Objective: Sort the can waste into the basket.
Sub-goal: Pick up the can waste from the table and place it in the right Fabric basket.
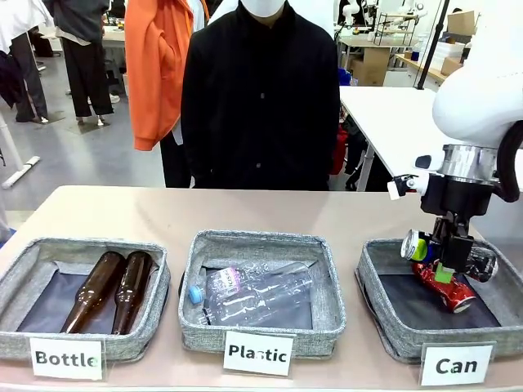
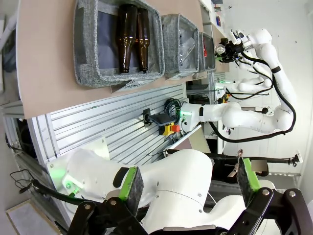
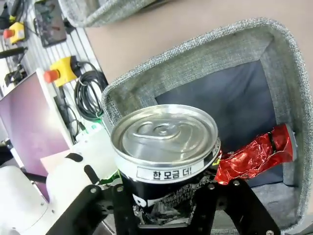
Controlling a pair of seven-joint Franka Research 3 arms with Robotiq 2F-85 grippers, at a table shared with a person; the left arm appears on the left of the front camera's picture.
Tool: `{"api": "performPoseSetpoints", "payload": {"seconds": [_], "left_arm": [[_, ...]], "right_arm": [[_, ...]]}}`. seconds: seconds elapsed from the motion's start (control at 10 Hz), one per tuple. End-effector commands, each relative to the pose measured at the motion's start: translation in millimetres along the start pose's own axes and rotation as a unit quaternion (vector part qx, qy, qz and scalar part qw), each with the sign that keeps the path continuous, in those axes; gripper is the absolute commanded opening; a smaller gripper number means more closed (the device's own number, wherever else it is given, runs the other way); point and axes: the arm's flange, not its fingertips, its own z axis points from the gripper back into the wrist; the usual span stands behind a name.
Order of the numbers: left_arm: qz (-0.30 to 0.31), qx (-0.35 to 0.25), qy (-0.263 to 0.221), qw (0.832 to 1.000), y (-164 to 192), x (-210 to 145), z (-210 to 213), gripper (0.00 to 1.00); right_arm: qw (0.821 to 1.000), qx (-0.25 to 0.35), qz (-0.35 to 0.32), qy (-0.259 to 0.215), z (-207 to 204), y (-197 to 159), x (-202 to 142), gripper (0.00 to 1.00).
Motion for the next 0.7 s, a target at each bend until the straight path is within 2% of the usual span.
{"api": "performPoseSetpoints", "payload": {"seconds": [0.0, 0.1, 0.2, 0.3, 0.6], "left_arm": [[-0.002, 0.001, 0.006, 1.000, -1, -3, 1, 1.00], [-0.002, 0.001, 0.006, 1.000, -1, -3, 1, 1.00], [-0.002, 0.001, 0.006, 1.000, -1, -3, 1, 1.00], [-0.002, 0.001, 0.006, 1.000, -1, -3, 1, 1.00], [-0.002, 0.001, 0.006, 1.000, -1, -3, 1, 1.00]], "right_arm": [[1.000, 0.010, 0.010, -0.005, -2, -2, 1, 1.00], [1.000, 0.011, 0.008, -0.007, -2, -4, 0, 1.00], [1.000, 0.013, 0.004, -0.010, -1, -6, -1, 0.94], [1.000, 0.017, 0.005, -0.017, 0, -8, -3, 1.00], [0.997, 0.021, -0.015, -0.068, 2, -14, -8, 1.00]]}}
